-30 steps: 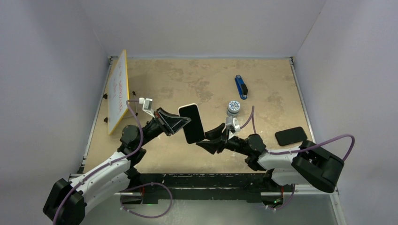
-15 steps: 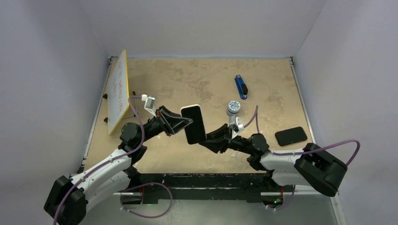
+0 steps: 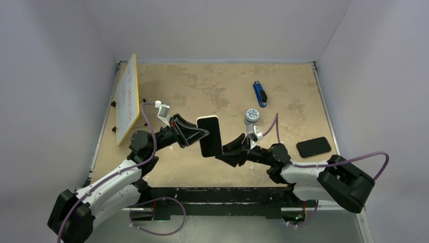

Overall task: Take the phone out of the phone case
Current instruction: Remove the phone case from the phone.

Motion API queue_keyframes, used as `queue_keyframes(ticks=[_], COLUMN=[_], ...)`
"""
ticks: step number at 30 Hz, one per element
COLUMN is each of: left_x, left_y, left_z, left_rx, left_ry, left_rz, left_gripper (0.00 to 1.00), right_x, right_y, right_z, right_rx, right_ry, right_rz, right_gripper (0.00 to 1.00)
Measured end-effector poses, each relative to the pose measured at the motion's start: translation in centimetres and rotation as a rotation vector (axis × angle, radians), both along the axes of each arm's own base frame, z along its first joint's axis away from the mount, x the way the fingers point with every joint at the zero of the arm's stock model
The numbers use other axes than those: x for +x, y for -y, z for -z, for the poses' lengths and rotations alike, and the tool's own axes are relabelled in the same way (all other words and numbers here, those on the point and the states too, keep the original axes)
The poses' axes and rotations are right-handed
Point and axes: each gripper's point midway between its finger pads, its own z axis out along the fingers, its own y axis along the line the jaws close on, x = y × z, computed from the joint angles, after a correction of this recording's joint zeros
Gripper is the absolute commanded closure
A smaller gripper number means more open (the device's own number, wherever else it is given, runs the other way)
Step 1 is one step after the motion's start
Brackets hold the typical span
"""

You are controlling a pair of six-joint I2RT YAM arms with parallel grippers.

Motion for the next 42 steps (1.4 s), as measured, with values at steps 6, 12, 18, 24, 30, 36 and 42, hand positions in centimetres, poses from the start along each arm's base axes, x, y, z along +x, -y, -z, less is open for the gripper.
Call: queue_keyframes(ticks=[6, 12, 18, 24, 30, 36, 42], left_x=[0.0, -0.1, -0.3, -0.3, -0.8, -1.2, -1.6], left_y=[0.1, 0.1, 0.1, 0.1, 0.2, 0.2, 0.2], left_z=[0.0, -0.1, -0.1, -0.2, -0.5, -0.7, -1.0], left_rx=[0.014, 0.017, 0.025, 0.028, 0.024, 0.022, 0.016], left_ry=[0.014, 0.027, 0.041, 0.052, 0.073, 0.091, 0.113], left_rz=[0.0, 0.005, 0.016, 0.019, 0.04, 0.063, 0.08], left_gripper=[1.0, 1.0, 1.0, 1.0, 1.0, 1.0, 1.0], right_x=[0.1, 0.1, -0.1, -0.2, -0.2, -0.1, -0.1], right_y=[0.3, 0.5, 0.5, 0.6, 0.7, 0.8, 0.7], right_z=[-0.2, -0.5, -0.4, -0.6, -0.7, -0.9, -1.7], right_rx=[0.002, 0.009, 0.008, 0.01, 0.012, 0.017, 0.03], right_ry=[-0.019, -0.033, -0.042, -0.038, -0.035, -0.03, -0.012], right_rz=[-0.004, -0.012, -0.024, -0.027, -0.025, -0.022, -0.028], right_gripper=[0.61, 0.62, 0.62, 0.62, 0.65, 0.65, 0.65])
